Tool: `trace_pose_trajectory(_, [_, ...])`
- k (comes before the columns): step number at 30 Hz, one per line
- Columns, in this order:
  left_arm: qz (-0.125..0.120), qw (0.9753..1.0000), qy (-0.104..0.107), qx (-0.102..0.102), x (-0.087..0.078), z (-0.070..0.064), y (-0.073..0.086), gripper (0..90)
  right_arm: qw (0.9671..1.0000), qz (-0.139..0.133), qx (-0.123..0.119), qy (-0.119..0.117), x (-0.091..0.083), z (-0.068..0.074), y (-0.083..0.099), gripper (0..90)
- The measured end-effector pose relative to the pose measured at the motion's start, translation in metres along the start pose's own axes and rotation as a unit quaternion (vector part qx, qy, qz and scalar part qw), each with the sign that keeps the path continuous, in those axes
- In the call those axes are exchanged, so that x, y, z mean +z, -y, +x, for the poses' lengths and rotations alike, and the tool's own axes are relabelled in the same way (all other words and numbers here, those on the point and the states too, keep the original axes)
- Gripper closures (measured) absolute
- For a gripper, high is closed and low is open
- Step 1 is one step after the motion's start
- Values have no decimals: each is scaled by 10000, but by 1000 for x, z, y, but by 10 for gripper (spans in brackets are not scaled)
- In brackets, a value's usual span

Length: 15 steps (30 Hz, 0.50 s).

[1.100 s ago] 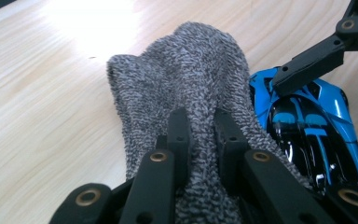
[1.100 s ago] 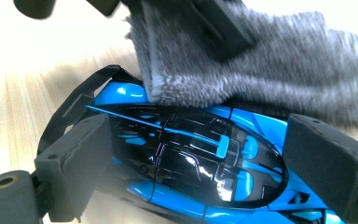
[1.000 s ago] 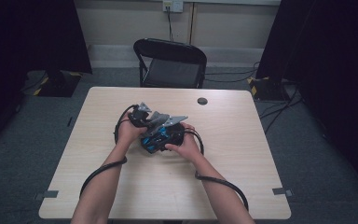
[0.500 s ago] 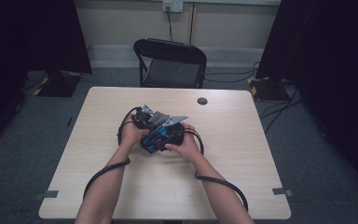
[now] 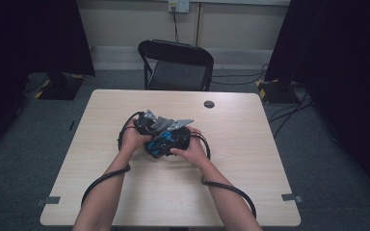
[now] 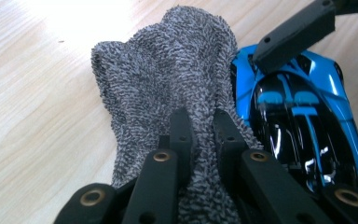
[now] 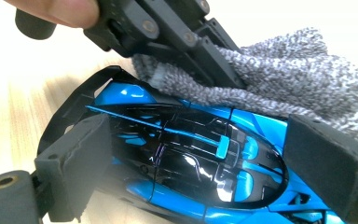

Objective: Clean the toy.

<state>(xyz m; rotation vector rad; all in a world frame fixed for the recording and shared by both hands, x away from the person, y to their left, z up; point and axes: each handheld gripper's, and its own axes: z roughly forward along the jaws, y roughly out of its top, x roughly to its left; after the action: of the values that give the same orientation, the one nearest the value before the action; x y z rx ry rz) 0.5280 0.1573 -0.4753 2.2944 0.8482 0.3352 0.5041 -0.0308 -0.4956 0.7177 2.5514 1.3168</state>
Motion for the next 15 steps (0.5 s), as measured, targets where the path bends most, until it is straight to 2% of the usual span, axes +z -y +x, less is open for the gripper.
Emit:
trace_pose_trajectory(8, [105, 9999, 23, 52, -10, 2, 7, 813, 10000, -12, 1, 6, 0, 1, 0, 80])
trace_pose_trajectory(15, [84, 9999, 82, -14, -16, 3, 13, 813, 10000, -24, -2, 16, 0, 2, 0, 81])
